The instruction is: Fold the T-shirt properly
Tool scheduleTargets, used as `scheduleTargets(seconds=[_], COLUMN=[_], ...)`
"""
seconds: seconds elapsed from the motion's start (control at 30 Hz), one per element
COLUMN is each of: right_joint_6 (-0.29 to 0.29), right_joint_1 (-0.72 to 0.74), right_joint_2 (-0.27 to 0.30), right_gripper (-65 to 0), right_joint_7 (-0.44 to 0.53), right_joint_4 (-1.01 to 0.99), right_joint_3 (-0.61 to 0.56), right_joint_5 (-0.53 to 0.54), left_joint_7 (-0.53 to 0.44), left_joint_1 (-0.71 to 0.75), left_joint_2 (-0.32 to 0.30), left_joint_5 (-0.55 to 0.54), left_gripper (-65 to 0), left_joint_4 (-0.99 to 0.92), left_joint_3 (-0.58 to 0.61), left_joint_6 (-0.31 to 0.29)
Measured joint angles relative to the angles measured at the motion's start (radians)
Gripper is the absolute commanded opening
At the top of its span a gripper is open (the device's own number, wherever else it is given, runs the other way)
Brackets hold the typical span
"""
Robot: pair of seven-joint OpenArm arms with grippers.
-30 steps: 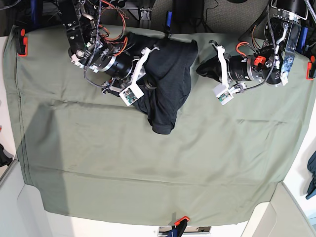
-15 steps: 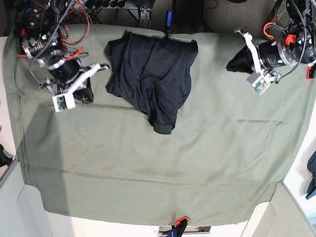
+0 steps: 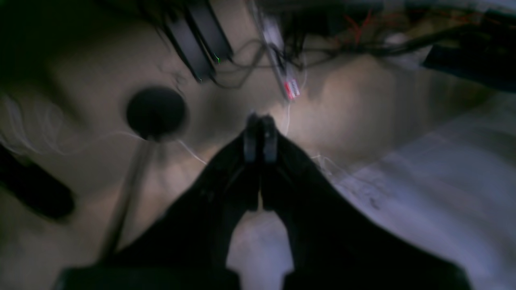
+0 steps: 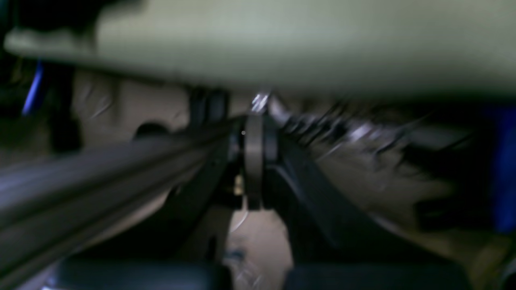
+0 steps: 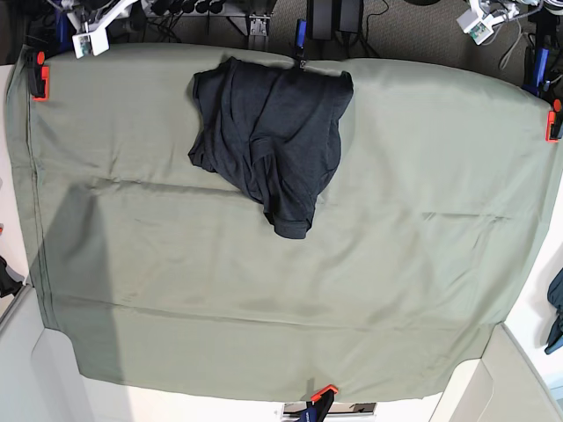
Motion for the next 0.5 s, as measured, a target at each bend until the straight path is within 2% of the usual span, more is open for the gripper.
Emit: scheduleTargets(seconds=[0.07,0.17,0.27,0.37,0.43,0.5], right_joint_6=[0.0,0.002,0.002,0.004,0.005,-0.008], right_joint_1=[-0.023,-0.03,-0.01,0.061,0.131,0.212], right_joint_2=[-0.003,-0.002,-0.002,-0.002,-0.002,-0.002], right_gripper=[-65.0,-65.0,-65.0,-65.0,-65.0,-65.0], right_joint_7=[-0.006,-0.006,-0.006,-0.005,-0.014,-0.079], right_joint_4=[-0.047,-0.16,-0.316,-0.509,-0.65,-0.786], right_joint_3=[0.0,0.0,0.0,0.0,0.0,-0.001], right_joint_5=[0.01,0.002,0.002,-0.008,-0.04,-0.072], left_joint_7=[-0.035,-0.109,-0.122,-0.124,-0.127,-0.13], left_joint_1=[-0.005,-0.048,-0.151,-0.301,-0.413,-0.52], left_joint_2=[0.018,0.013,0.016,0.023,0.033,0.053], left_joint_5=[0.074,0.222,0.327,0.357,0.362,0.368], left_gripper=[-65.0,-65.0,-65.0,-65.0,-65.0,-65.0], left_joint_4=[-0.084,-0.248,-0.464,-0.707,-0.859,-0.991], left_joint_3=[0.06,0.183,0.336,0.491,0.574,0.647], left_joint_6=[-0.001,0.006,0.104,0.163,0.16,0.163])
